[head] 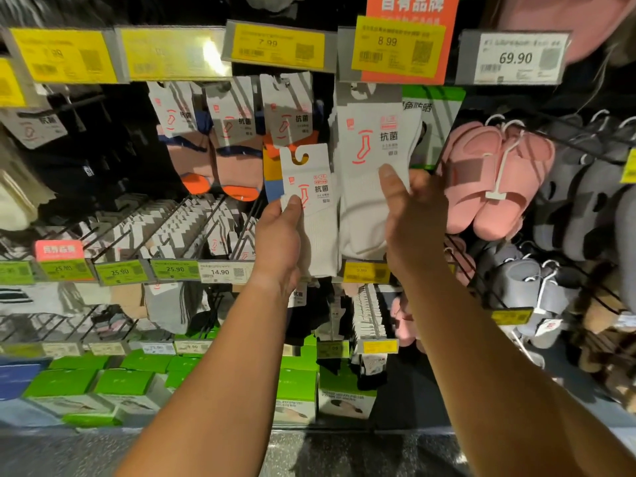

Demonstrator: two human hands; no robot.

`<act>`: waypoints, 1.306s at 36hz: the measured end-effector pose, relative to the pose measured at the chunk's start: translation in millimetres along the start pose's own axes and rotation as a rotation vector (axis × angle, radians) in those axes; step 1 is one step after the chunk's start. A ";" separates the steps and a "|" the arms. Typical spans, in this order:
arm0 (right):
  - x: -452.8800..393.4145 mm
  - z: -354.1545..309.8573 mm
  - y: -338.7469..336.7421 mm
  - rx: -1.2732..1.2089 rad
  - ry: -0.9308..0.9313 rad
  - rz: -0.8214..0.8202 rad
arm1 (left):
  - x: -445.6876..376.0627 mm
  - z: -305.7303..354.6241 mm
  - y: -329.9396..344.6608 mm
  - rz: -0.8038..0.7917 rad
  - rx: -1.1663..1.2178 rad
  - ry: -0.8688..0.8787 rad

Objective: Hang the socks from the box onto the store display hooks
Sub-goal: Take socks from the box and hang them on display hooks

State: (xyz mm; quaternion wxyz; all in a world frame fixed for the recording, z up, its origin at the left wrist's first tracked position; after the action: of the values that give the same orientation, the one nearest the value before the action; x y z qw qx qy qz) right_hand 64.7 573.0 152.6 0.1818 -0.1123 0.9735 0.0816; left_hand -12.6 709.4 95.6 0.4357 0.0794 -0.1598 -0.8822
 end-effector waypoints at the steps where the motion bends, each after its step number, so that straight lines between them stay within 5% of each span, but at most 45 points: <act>1: -0.2 -2.0 -1.0 -0.013 -0.005 0.008 | -0.2 -0.3 -1.0 0.001 -0.005 0.003; 25: -17.9 -15.8 -4.3 0.038 -0.042 -0.074 | -1.7 1.6 3.7 -0.012 -0.096 0.009; 33: -21.6 -0.4 -14.9 -0.074 0.076 -0.010 | -1.8 1.6 3.8 -0.019 -0.076 0.010; 39: -20.1 -2.4 -4.0 -0.272 0.060 -0.087 | -2.9 -1.8 9.6 -0.036 -0.058 0.079; 47: -52.3 30.1 15.4 -0.131 0.119 -0.023 | -9.8 2.4 8.2 -0.041 -0.074 0.185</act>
State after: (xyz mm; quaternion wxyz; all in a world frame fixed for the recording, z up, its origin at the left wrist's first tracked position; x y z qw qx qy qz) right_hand 118.5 603.7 146.2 0.1167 -0.1400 0.9737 0.1364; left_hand -1.2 713.0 100.7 0.4331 0.1478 -0.0846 -0.8851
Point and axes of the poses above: each hand's wrist, its own x-axis away from the middle knuckle, its own y-axis out of the palm, z = x × y, the point moved 2 cm from there along -x, towards the middle knuckle, and after that the axes turned 4 degrees about -x, right-handed, at the moved point
